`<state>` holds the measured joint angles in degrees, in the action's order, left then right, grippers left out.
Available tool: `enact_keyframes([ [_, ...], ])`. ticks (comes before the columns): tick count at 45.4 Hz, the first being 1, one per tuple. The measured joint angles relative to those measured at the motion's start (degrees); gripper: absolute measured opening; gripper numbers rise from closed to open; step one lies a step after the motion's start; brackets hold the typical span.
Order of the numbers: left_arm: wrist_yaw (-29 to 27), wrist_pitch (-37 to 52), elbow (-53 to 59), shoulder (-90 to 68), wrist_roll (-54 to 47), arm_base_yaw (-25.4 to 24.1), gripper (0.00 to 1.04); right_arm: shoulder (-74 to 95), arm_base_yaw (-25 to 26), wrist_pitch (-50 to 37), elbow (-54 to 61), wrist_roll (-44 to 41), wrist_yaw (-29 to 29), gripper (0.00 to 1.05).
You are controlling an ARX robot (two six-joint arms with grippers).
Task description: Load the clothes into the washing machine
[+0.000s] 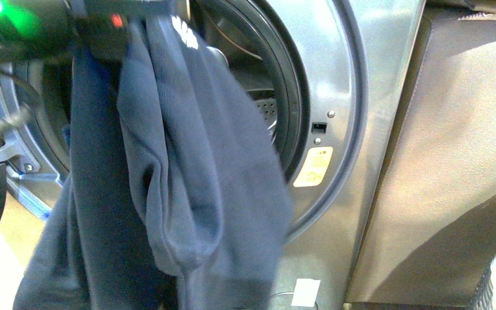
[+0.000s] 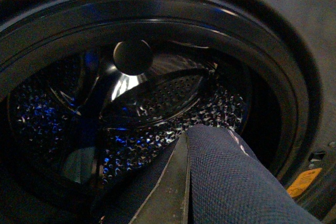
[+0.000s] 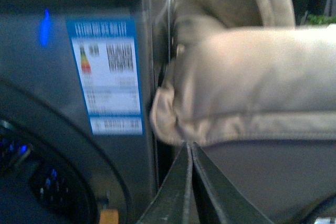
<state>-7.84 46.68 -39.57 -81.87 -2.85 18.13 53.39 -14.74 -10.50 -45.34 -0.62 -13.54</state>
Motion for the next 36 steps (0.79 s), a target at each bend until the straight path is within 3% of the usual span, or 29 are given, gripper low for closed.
enact_keyframes([
  [11,-0.55,3.50,1.51,-2.23,0.09,-1.31,0.05,-7.32,4.44,-6.21,15.96,0.00,3.28,0.02],
  [30,-1.20,10.51,2.93,-9.03,0.13,-2.21,0.05,-17.73,9.31,-10.75,31.28,0.00,8.28,0.02],
  [36,-1.60,12.39,2.89,-11.58,0.13,-2.27,0.05,-20.48,13.55,-10.78,34.10,0.00,13.16,0.02],
])
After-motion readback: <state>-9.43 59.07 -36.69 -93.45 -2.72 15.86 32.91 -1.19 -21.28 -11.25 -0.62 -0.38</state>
